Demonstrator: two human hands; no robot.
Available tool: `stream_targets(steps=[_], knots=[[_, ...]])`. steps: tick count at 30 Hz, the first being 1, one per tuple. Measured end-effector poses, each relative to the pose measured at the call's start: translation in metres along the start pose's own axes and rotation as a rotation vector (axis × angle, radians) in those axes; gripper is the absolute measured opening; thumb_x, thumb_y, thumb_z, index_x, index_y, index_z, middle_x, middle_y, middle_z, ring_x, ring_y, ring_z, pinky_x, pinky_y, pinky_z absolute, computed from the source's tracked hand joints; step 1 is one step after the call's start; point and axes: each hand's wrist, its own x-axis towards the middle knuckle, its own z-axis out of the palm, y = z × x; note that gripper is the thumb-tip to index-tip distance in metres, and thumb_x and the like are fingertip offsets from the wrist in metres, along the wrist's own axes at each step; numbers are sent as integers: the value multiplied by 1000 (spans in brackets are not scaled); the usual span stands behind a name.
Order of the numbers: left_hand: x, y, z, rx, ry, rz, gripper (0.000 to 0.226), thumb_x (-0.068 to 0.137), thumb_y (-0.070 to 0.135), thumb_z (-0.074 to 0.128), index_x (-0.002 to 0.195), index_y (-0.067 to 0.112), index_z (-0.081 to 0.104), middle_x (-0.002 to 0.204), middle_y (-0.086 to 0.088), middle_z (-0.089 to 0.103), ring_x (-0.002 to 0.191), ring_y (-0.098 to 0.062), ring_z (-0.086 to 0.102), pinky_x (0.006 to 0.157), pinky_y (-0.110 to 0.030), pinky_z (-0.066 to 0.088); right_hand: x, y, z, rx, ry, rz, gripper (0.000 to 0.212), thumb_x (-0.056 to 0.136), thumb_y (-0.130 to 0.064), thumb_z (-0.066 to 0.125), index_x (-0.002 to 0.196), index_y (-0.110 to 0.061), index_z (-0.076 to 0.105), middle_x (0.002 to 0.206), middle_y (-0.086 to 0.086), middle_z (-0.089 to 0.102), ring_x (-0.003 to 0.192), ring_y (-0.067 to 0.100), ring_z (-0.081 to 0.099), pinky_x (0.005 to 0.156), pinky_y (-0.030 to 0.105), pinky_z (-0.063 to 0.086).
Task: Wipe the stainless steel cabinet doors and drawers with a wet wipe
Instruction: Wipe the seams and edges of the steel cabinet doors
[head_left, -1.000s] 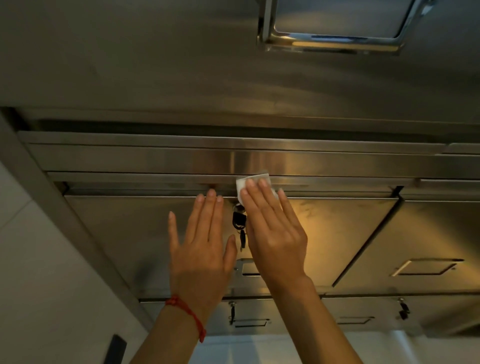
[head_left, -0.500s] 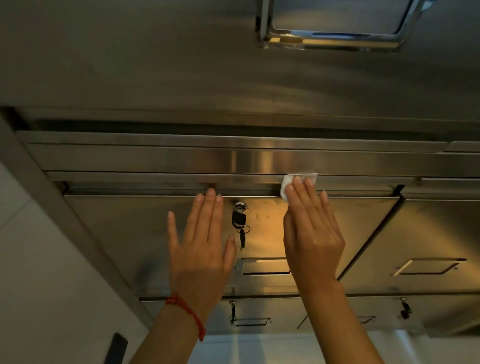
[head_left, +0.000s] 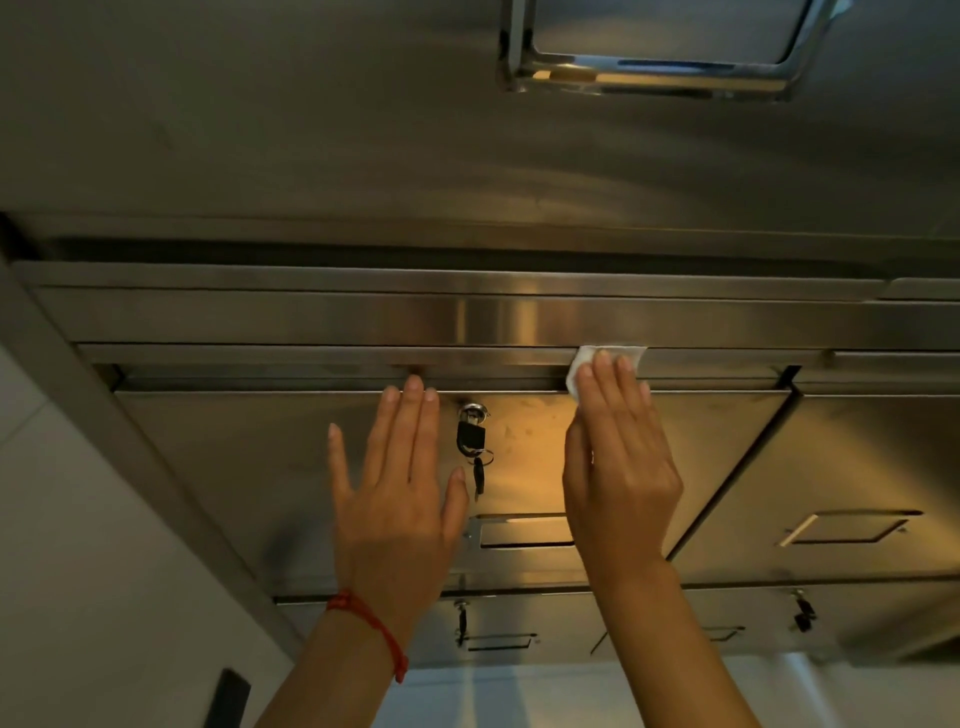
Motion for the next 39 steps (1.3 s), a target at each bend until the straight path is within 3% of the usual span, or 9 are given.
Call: stream_targets(steps=[9,14,21,27,32,39], knots=[[0,-8,-4,-51,-2,16,57,87,30,38,134,1,47,141,-15,45,130,-30,41,102,-64,16,0,-36,14,44,-56,-88,31,87,-2,57,118,2,61,126,18,57,120,30,52,103,41,40],[-9,-31,-4,-61,27,-29,59,86,30,39,139,3,38,146,-14,37,136,-23,28,107,-60,17,-1,-57,23,56,-69,-120,33,86,-2,59,119,1,61,127,16,56,122,28,51,104,40,39],[-10,-67,-10,-9,-22,-70,62,85,33,37,139,2,39,147,-13,35,136,-23,27,106,-61,17,-4,-88,37,86,-63,-137,42,77,5,71,118,1,62,127,15,57,121,28,52,103,41,41],[-14,-80,-14,54,-47,-37,60,86,31,36,138,2,41,146,-14,38,132,-31,38,104,-64,20,-3,-102,43,106,-81,-171,43,77,5,72,119,-1,62,127,14,57,121,26,53,102,41,43],[-13,-79,-15,44,-40,-45,59,86,30,37,138,4,43,146,-11,39,133,-29,37,104,-64,19,-3,-86,37,59,-96,-204,35,86,1,63,120,-2,62,130,12,55,125,23,49,104,41,40],[-12,-80,-16,38,-32,-50,58,85,30,37,137,5,45,145,-10,41,133,-27,38,103,-65,24,-2,-106,45,113,-91,-203,43,79,5,70,120,0,62,129,15,56,122,27,51,104,41,40]])
